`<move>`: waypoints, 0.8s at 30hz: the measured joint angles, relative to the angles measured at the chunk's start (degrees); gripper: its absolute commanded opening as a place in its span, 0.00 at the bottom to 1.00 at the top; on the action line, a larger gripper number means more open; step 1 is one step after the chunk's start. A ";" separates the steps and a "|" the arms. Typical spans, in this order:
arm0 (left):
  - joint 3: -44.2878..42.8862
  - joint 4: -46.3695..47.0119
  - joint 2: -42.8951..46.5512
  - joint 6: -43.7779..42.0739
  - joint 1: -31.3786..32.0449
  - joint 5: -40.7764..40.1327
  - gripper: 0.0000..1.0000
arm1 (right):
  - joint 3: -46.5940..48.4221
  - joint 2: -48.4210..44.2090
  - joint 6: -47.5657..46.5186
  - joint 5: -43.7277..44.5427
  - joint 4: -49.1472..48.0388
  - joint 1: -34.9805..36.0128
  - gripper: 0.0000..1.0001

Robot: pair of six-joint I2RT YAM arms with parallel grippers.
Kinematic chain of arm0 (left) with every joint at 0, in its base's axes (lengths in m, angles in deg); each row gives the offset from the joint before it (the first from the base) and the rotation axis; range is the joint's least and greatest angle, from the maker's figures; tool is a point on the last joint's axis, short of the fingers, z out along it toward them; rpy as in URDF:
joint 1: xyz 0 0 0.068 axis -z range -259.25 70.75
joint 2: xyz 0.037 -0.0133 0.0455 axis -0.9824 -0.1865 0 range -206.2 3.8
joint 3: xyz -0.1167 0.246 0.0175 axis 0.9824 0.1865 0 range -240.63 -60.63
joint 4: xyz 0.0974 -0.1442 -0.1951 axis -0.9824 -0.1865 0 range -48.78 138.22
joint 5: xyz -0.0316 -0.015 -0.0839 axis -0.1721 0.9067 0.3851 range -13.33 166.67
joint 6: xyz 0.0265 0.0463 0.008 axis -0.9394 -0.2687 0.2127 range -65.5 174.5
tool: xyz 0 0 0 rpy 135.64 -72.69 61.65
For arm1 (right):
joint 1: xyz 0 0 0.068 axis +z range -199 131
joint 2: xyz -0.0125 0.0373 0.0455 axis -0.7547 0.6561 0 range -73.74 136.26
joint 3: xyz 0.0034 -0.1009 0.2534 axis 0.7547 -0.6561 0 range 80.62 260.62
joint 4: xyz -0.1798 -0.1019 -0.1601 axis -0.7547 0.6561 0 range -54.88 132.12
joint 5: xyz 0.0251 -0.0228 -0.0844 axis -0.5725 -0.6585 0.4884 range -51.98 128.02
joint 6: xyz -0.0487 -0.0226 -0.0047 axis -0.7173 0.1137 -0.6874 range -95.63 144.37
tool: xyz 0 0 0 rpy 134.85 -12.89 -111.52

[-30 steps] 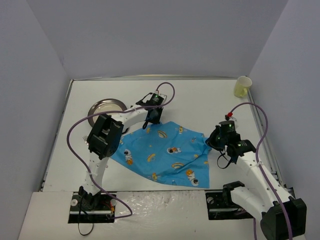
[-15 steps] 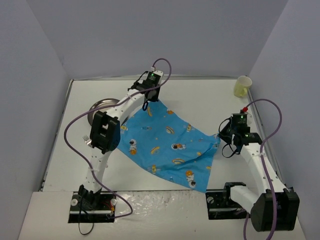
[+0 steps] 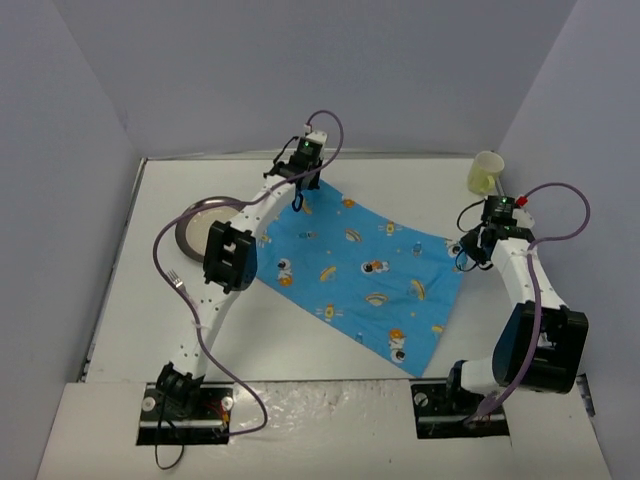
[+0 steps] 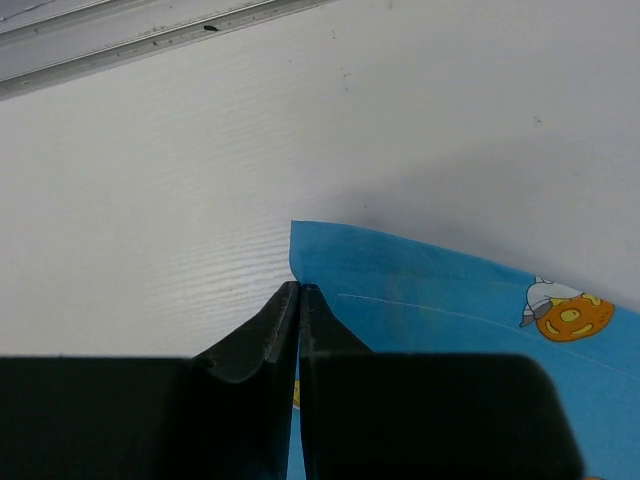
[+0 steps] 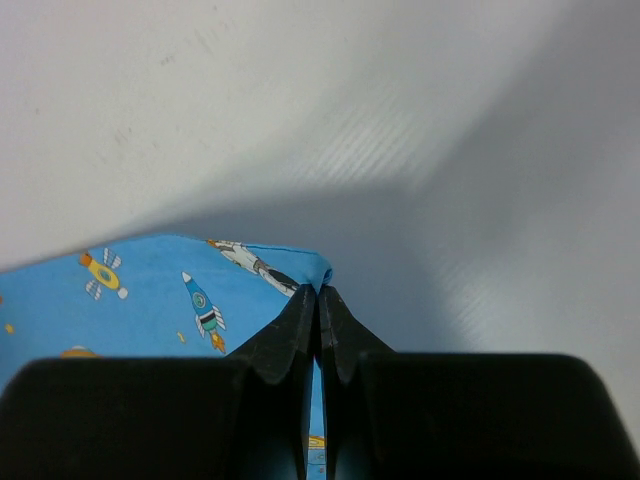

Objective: Set the dinner table for one person

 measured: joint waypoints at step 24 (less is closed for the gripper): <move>3.65 14.49 0.72 2.07 -0.70 1.90 0.96 | 8.22 4.25 -1.72 10.05 -2.47 2.98 0.93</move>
